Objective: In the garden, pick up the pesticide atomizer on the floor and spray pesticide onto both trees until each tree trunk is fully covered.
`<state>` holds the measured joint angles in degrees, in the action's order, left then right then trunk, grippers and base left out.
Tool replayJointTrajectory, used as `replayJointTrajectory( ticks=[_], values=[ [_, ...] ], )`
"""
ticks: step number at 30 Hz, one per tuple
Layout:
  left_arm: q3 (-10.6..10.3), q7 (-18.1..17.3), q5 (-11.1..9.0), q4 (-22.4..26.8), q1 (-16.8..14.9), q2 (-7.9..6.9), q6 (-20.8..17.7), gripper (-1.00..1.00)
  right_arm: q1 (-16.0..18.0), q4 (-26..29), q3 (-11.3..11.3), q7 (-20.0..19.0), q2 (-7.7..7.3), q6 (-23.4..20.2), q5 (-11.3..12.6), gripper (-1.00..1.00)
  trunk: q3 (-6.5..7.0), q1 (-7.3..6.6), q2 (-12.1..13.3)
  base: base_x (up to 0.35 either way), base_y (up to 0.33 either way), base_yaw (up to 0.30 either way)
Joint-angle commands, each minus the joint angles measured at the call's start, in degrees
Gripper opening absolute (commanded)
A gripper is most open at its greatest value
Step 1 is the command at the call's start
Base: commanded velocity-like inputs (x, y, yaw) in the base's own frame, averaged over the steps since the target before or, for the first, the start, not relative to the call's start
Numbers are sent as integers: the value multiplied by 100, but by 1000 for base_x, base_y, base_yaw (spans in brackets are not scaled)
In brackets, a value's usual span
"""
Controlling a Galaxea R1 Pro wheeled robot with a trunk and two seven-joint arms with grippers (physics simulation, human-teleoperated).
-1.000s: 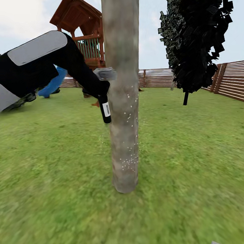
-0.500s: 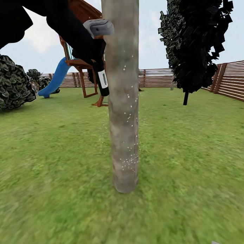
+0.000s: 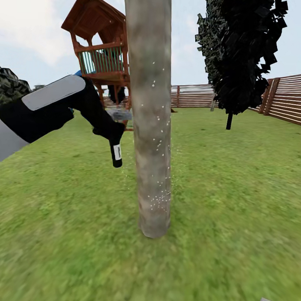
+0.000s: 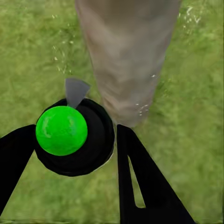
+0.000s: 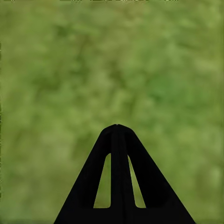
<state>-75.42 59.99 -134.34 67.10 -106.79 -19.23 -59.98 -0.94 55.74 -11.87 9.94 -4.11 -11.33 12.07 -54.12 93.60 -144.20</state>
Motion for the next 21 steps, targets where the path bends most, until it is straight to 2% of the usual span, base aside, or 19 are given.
replayJointTrajectory(
  ticks=[1, 2, 4, 6, 9, 10, 12, 13, 15, 17, 19, 21],
  values=[
    [-8, 123, -27, 18, 196, -6, -2, -100, -2, 16, 9, 26, -2, -27, 49, -100, -5, -2, -3, 0, 0, 0],
    [-8, 194, -22, 23, 331, -8, -2, -100, -2, 16, 9, 23, -2, -27, 49, -100, -5, -2, -3, 0, 0, 0],
    [-6, 502, -15, 33, 833, -10, -2, -100, -2, 16, 10, 18, -2, -28, 50, -100, -5, -2, -3, 0, 0, 0],
    [-2, 571, -9, 34, 1133, -9, 4, -100, -2, 16, 10, 19, -2, -27, 45, -100, -5, -2, -3, 0, 0, 0],
    [0, 614, 22, 34, 1803, -3, 85, -100, -2, 16, 3, 21, -2, -27, 34, -100, -5, -2, -3, 0, 0, 0],
    [0, 613, 139, 33, 1936, -3, 105, -100, -2, 16, 2, 21, -2, -27, 34, -100, -5, -2, -3, 0, 0, 0],
    [4, 593, 645, 37, 2314, -2, 129, -100, -5, 17, 7, 19, -2, -27, 33, -100, -5, -2, -3, 0, 0, 0],
    [7, 579, 951, 39, 2665, -2, 138, -100, -4, 16, 8, 18, -2, -27, 32, -100, -5, -2, -3, 0, 0, 0],
    [9, 568, 1201, 37, 3069, 1, 143, -100, -9, 22, 16, 17, 0, -27, 32, -100, -5, -2, -3, 0, 0, 0],
    [12, 497, 1435, 31, 3303, 4, 144, -100, -10, 23, 22, 17, -1, -27, 32, -100, -5, -2, -3, 0, 0, 0],
    [14, 115, 1933, 6, 3683, 0, 231, -100, -11, 24, 26, 15, -2, -27, 32, -100, -5, -2, -3, 0, 0, 0],
    [16, -189, 2304, -24, 3908, -1, 277, -100, -14, 25, 27, 11, -4, -28, 32, -100, -5, -2, -3, 0, 0, 0]
  ],
)
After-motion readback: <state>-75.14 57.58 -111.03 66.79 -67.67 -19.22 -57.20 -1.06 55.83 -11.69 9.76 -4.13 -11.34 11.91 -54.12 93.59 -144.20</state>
